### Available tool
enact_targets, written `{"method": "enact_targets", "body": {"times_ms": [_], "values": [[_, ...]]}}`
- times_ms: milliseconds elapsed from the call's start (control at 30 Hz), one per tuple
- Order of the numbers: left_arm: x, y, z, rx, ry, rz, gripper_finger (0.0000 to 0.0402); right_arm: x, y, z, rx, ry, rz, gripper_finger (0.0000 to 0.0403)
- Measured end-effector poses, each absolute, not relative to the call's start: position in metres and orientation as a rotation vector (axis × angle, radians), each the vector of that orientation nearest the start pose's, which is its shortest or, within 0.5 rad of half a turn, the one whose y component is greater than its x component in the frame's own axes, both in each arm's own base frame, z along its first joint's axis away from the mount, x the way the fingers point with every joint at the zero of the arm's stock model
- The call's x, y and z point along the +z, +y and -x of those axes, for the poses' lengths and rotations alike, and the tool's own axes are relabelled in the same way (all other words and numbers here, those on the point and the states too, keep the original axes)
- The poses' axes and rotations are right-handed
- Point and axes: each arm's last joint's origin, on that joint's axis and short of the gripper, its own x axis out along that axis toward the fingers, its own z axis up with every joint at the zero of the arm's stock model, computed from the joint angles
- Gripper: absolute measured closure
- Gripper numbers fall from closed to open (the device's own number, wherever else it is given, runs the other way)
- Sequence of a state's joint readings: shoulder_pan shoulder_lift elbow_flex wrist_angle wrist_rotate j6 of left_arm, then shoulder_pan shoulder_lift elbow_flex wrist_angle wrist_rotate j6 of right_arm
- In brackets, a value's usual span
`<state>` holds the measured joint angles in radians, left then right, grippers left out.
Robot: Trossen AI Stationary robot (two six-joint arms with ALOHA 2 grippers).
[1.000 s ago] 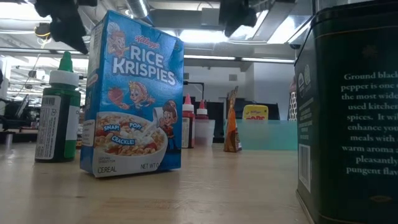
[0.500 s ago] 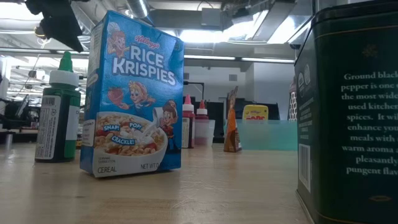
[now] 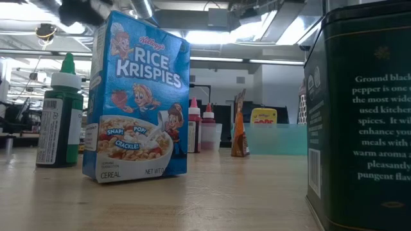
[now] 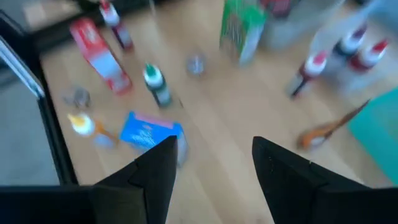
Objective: Pick & Place Kitchen Items
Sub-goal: Put the blue cereal box into the green bin
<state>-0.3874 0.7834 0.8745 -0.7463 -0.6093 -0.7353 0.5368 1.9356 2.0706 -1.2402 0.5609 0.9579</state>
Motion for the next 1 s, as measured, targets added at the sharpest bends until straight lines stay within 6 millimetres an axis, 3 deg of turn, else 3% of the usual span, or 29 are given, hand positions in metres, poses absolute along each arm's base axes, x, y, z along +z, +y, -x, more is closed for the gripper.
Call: {"method": "enact_targets", "body": {"times_ms": [200,400,500,667,833,1000], "values": [[0.331,-0.043,-0.148,0.316,0.325,0.443,0.0114,0.369,0.142,-0.342,-0.403,0.996,-0.281,0.0192],[0.336,-0.043,-0.152,0.336,0.266,0.428,0.0115,0.388,0.119,-0.309,-0.445,1.116,-0.218,0.0192],[0.333,-0.042,-0.156,0.421,0.243,0.435,0.0114,0.4,0.117,-0.294,-0.364,1.122,-0.205,0.0192],[0.328,-0.044,-0.166,0.539,0.208,0.458,0.0116,0.43,0.102,-0.255,-0.242,1.069,-0.173,0.0192],[0.327,-0.046,-0.177,0.607,0.152,0.454,0.0114,0.457,0.086,-0.204,-0.122,0.992,-0.178,0.0192],[0.325,-0.043,-0.184,0.633,0.147,0.45,0.0116,0.462,0.061,-0.149,-0.109,0.916,-0.166,0.0192]]}}
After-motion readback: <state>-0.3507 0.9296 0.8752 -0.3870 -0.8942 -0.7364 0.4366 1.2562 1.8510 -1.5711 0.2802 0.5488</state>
